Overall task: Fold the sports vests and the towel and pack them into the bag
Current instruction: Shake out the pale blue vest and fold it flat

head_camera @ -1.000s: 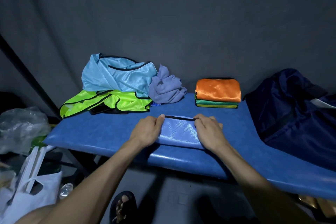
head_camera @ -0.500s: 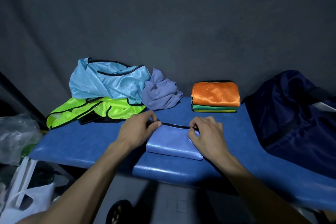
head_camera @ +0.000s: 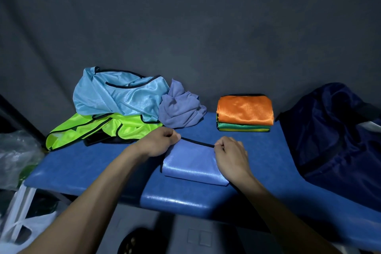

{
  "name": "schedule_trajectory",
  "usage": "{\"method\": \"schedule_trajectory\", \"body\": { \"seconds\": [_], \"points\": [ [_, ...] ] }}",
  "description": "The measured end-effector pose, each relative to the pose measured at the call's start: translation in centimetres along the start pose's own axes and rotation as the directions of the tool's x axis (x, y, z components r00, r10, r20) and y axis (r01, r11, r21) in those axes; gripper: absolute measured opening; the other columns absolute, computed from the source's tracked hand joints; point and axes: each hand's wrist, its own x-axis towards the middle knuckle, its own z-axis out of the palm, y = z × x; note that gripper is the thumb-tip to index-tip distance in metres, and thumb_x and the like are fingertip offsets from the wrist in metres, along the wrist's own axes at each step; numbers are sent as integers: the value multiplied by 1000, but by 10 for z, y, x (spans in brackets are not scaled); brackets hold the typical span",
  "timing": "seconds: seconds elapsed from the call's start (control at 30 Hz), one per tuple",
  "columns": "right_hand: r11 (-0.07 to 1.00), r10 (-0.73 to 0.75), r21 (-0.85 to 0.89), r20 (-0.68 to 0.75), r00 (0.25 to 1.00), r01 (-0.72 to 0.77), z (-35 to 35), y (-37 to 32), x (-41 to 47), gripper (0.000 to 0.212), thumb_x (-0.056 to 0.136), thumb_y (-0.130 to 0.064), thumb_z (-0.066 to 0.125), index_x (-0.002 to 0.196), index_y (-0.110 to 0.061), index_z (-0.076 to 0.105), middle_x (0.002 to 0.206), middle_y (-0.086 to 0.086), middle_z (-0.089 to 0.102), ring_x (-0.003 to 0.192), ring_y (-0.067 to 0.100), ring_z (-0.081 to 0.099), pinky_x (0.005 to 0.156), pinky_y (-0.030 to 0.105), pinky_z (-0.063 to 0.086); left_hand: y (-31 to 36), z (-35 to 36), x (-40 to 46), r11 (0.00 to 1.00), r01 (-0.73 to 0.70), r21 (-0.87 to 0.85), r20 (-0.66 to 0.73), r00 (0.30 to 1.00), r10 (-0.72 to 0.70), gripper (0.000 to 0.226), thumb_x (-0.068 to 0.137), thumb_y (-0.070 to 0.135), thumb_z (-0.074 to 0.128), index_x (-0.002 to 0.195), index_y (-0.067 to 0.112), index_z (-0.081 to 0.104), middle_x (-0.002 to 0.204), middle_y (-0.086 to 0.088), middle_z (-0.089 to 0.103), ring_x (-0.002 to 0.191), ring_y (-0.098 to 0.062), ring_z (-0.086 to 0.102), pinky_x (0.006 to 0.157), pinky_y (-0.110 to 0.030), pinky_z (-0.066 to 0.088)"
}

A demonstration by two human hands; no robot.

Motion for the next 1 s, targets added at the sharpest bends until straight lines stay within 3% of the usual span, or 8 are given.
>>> {"method": "schedule_trajectory", "body": {
  "seconds": [0.1,0.23,0.37,0.53,0.67,0.77,0.87,1.0],
  "points": [
    [1000,18,-6,17,1000,-17,4,-3,2,27,105,-24,30,89,-21,52,104,-1,57,106,21,41,96,41,32,2,-1,9,998,54,-13,29,998,-54,41,105,37,51,84,4,61,77,-6,57,73,-18,52,74,-35,42],
    [999,-16,-42,-13,1000,15,13,-2,2,29,105,-24,27,92,-21,53,102,-2,55,104,20,41,96,40,32,-2,5,17,901,-47,431,-22,998,62,47,109,34,39,68,12,45,72,-4,52,75,-24,53,70,-34,35],
    [991,-25,-131,-33,999,20,17,-1,4,28,105,-26,26,90,-20,49,99,-2,51,101,21,41,93,41,33,-8,14,19,740,-19,672,-74,993,92,41,109,40,34,102,9,59,114,-13,57,112,-31,54,95,-42,43],
    [979,-19,-203,-31,999,12,14,-4,6,24,103,-25,28,85,-20,43,96,-3,47,101,23,43,92,40,35,-7,17,16,749,-21,662,-139,979,151,34,105,44,42,109,15,60,116,-5,56,114,-27,53,91,-42,47],
    [969,-27,-245,-20,999,21,12,-7,5,21,102,-24,29,86,-20,42,99,-1,51,103,25,45,90,41,35,-4,19,13,776,-217,592,-147,918,369,36,97,52,44,101,24,68,101,4,61,100,-22,55,85,-42,50],
    [977,-42,-211,16,999,44,4,-8,5,25,102,-29,32,87,-16,47,102,1,56,102,26,49,89,43,41,-12,26,11,759,-232,608,-95,928,360,56,90,61,26,98,26,68,91,6,55,93,-26,56,84,-45,48],
    [993,33,-116,78,996,-24,-19,-3,8,36,102,-43,38,84,-14,49,93,3,59,88,28,56,73,40,45,-19,30,12,786,-204,584,-157,921,356,53,92,59,26,93,25,66,86,8,49,87,-29,55,83,-46,47],
    [997,70,-26,141,988,-67,-37,5,4,41,99,-49,48,75,-16,46,74,2,57,82,30,63,65,36,41,-24,38,8,836,-176,520,-233,912,337,47,95,56,27,85,23,59,83,3,54,81,-28,53,79,-47,45]
  ]
}}
